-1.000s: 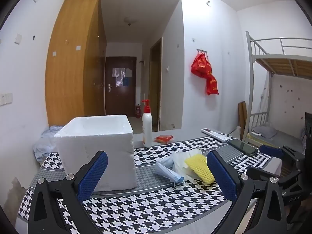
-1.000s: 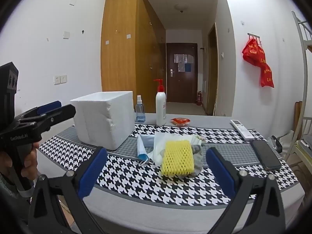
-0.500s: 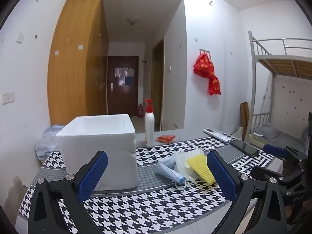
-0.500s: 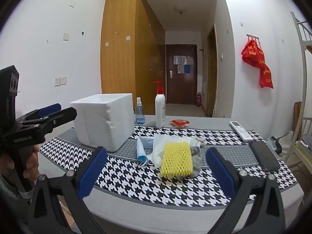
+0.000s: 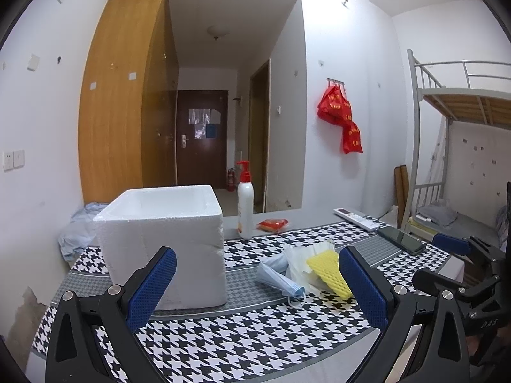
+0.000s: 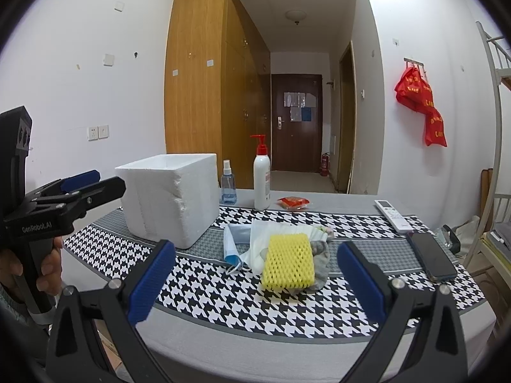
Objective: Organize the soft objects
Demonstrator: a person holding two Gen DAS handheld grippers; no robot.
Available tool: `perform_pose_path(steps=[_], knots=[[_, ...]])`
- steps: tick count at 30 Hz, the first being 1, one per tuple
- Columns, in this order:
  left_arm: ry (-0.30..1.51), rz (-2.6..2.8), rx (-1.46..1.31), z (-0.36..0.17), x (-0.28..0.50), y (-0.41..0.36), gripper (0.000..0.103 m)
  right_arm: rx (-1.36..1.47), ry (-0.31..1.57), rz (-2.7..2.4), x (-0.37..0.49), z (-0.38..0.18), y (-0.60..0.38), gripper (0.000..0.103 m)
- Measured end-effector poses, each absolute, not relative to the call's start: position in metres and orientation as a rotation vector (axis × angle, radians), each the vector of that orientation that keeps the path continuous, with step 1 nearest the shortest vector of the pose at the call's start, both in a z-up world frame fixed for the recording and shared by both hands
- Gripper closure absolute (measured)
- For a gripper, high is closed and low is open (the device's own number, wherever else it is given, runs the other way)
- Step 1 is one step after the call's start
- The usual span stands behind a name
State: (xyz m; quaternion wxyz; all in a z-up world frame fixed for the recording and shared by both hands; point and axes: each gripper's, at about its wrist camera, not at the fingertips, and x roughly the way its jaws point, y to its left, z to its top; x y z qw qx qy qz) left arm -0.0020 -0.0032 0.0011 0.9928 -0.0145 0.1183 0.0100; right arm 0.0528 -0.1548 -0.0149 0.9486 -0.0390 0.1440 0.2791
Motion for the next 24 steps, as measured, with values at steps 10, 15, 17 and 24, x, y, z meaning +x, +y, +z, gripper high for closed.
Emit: perform_pose_path(steps=[10,15,17,24], knots=[[0.24,0.016,-0.023,0.0004,-0.0015,-0.0043,0.001,-0.075,0.293,0.566,0.0524,-0.0142,-0.1578,0.001],[0.242,0.011,-0.012,-0.0022,-0.0018,-0.0055,0.001,-0.075,0.294,0.561,0.0524,-0.0142,-0.1572,0.001],[0.243,0.007,-0.009,-0.003,-0.0018,-0.0054,0.001,-0.074,0.294,0.561,0.0526,-0.0146,-0.1575,0.001],[0.24,0.01,-0.012,-0.0033,-0.0004,-0.0042,0.001,-0.075,0.31,0.562,0.0561,-0.0168,-0.1549,0.0]])
